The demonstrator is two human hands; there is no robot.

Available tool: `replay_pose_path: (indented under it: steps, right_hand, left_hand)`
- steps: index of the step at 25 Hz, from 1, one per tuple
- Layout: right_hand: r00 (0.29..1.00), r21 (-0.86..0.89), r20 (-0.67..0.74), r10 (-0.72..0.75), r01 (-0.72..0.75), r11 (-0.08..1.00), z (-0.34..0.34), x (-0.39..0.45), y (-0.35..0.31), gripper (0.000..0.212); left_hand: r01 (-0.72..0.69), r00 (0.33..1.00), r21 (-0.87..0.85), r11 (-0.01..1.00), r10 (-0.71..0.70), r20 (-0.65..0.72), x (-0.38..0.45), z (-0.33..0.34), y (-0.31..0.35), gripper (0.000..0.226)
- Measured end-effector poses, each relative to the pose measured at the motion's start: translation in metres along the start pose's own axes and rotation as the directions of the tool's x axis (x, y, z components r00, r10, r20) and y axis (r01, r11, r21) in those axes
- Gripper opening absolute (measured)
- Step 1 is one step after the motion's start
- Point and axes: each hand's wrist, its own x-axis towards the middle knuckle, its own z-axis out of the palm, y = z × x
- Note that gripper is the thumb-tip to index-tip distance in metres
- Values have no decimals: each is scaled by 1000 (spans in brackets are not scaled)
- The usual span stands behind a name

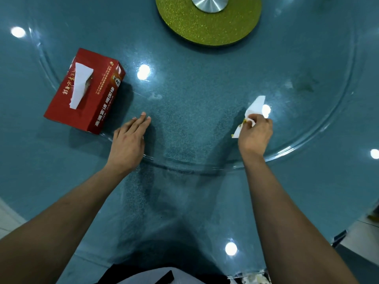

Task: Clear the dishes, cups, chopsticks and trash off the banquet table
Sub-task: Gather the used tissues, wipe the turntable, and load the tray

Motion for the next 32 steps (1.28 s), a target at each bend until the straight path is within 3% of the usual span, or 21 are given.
replay_pose_path:
  steps: [3, 6, 10, 13, 15, 17, 23, 32]
  right_hand:
    - [999, 37, 36, 14, -15, 999, 10, -3, -17, 24]
    - [964, 56, 203, -172, 164, 985, 35, -26, -52, 27]
    - [767, 76, 418, -487, 505, 860, 77, -85, -103, 28]
    - [668, 65, 455, -590, 635, 769, 85, -93, -110, 25]
    - [685, 3, 438, -582, 646, 763, 81, -78, -104, 26]
    - [749, -107, 421, -511, 601, 792, 76, -56, -98, 32]
    - [908, -194, 293, -300, 364, 911, 40, -2, -62, 36]
    - [890, -76, 333, -313, 356, 931, 17, -29, -36, 29]
  left_hand:
    - [2, 1000, 4, 1000, -2, -16, -2, 4, 3, 58]
    - [-2, 1000, 21, 1000, 3, -15, -2, 6, 4, 60]
    - [11, 1000, 12, 1000, -11, -10, -1, 4, 5, 61]
    - [36, 999, -15, 999, -36, -7, -2, 2, 8, 58]
    - [48, 999, -14, 999, -48, -5, -3, 2, 7, 58]
    - [69, 998, -5, 998, -69, -8, -2, 1, 5, 59]
    - [146, 989, 15, 989, -146, -17, 2, -2, 2, 64]
    - [260, 963, 85, 962, -252, -99, 29, -19, -27, 82]
